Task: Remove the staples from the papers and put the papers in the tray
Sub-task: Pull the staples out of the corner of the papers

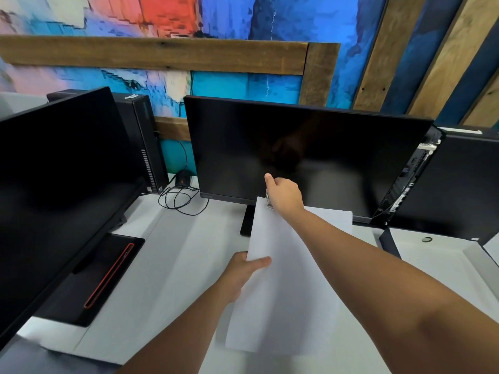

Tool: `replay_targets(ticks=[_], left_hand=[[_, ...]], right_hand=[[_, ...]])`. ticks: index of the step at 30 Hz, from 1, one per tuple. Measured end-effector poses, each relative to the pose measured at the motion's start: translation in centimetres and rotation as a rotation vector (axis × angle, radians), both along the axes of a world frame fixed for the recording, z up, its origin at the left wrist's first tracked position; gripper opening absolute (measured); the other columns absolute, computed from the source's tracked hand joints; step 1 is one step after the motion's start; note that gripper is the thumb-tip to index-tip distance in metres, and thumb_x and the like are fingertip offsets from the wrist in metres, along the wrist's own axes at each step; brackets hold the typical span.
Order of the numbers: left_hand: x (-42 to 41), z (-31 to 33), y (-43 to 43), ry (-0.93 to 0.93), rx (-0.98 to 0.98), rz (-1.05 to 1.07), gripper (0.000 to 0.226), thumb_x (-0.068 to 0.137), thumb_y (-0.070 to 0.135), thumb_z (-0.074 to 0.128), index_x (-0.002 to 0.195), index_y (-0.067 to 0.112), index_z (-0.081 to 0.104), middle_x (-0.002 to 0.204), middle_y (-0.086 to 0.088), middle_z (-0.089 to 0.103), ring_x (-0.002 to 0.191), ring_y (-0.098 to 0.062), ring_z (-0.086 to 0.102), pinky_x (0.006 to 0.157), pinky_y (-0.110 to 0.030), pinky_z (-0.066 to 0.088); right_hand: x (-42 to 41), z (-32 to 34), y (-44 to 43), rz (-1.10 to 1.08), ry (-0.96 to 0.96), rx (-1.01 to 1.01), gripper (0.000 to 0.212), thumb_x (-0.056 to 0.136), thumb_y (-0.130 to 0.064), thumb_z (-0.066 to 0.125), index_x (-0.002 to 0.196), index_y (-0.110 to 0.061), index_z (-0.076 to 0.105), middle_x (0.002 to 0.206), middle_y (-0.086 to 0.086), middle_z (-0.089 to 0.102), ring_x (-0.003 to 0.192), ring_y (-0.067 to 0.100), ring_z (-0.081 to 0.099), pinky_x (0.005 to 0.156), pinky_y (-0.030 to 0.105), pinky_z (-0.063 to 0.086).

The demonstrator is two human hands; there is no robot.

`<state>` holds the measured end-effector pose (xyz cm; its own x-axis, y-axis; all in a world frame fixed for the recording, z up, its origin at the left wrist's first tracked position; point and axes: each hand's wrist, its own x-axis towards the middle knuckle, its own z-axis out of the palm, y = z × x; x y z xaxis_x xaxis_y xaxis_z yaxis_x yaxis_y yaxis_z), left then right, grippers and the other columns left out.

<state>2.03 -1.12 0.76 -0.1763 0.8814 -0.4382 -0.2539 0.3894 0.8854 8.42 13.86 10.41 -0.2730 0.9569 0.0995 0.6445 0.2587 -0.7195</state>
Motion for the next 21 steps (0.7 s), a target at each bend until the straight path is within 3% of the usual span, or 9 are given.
replay_targets(ticks=[6,11,21], left_hand=[[0.0,-0.1,-0.6,0.01,0.002,-0.004,0.026,0.081,0.017,0.074,0.105,0.007,0.072,0.101,-0.01,0.074,0.095,-0.027,0.071,0.088,-0.038,0.056],[0.3,0.0,-1.1,0.022,-0.007,0.007,0.022,0.082,0.016,0.073,0.103,0.008,0.072,0.098,-0.008,0.075,0.091,-0.025,0.072,0.075,-0.03,0.056],[-0.1,0.1,-1.7,0.016,-0.001,0.014,0.023,0.082,0.017,0.073,0.102,0.008,0.072,0.101,-0.009,0.075,0.094,-0.026,0.071,0.085,-0.036,0.056]], right_hand=[[0.3,-0.2,-0.2,0.018,-0.064,-0.005,0.053,0.1,-0.042,0.028,0.081,-0.006,0.061,0.076,0.007,0.059,0.074,0.022,0.056,0.069,0.03,0.042],[0.1,-0.6,-0.3,0.018,-0.09,-0.012,0.053,0.101,-0.039,0.025,0.077,-0.006,0.059,0.078,0.01,0.06,0.074,0.023,0.057,0.07,0.03,0.042],[-0.8,-0.3,-0.9,-0.003,-0.085,0.019,0.046,0.103,-0.035,0.024,0.077,-0.008,0.05,0.07,0.004,0.051,0.069,0.02,0.051,0.066,0.028,0.036]])
